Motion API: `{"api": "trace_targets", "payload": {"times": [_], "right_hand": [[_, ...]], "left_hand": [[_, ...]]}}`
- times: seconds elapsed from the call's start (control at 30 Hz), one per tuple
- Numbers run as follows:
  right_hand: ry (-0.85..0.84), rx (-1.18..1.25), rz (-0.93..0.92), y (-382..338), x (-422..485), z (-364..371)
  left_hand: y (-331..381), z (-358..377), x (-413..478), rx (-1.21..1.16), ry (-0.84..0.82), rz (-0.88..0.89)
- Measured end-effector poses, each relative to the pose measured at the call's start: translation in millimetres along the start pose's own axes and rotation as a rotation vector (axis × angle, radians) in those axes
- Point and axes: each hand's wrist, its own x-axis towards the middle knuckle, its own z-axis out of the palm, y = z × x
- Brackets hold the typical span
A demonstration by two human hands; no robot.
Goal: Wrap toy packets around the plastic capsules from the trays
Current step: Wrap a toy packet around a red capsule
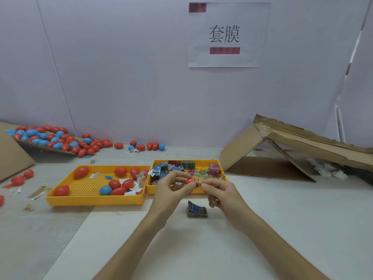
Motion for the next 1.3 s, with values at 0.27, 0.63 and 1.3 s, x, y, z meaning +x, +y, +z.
{"api": "trace_targets", "payload": {"times": [0.27, 0.63, 1.3], "right_hand": [[0.059, -0.032, -0.122, -1, -2, 0], [0.052, -0.331, -0.381, 0, -4, 1], [0.097, -0.437, -0.521, -3, -8, 2]], "left_hand": [[4, -2, 0, -0.131, 0.009, -0.037], [9, -4, -3, -0.196, -0.093, -0.046], [15, -3, -7, -0.424, -0.285, -0.196]]}}
